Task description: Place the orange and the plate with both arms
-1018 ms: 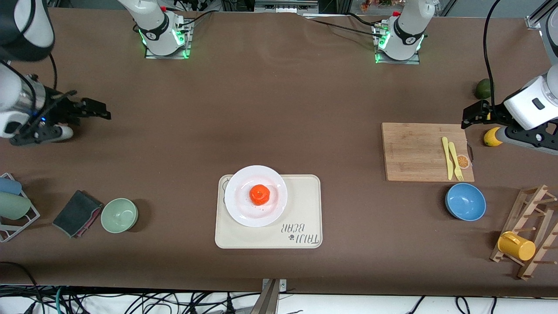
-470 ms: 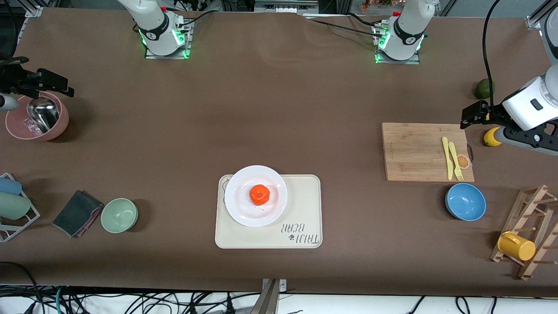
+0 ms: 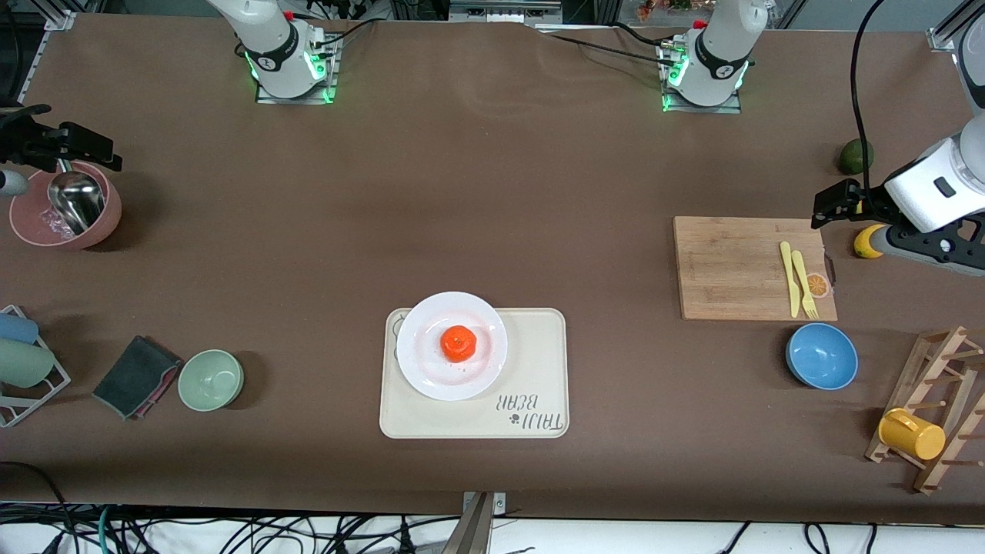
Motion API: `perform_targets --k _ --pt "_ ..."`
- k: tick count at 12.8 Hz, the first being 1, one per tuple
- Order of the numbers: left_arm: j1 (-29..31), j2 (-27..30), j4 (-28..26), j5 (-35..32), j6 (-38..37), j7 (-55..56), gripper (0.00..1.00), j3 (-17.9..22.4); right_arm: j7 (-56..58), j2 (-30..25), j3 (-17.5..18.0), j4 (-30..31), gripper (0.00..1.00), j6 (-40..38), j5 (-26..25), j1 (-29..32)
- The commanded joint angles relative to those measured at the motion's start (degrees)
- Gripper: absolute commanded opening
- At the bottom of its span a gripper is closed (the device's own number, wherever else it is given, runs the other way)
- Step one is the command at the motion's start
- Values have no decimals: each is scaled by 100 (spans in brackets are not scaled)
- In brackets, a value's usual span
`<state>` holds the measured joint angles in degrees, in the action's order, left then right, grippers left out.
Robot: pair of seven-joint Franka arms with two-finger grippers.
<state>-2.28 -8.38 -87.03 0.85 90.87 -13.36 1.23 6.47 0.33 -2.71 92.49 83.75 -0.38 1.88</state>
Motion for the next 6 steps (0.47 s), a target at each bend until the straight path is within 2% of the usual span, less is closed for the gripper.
perform_targets --k 1,3,6 --pt "-27 20 -16 -155 10 -105 100 -9 -76 -51 -28 -195 100 -174 -173 -92" --pt "-27 20 -25 -155 10 -105 100 -9 -58 10 -55 -502 100 -481 -164 -83" --pt "-19 -6 -7 -155 19 -105 100 -9 -32 20 -72 -591 100 -693 -173 -74"
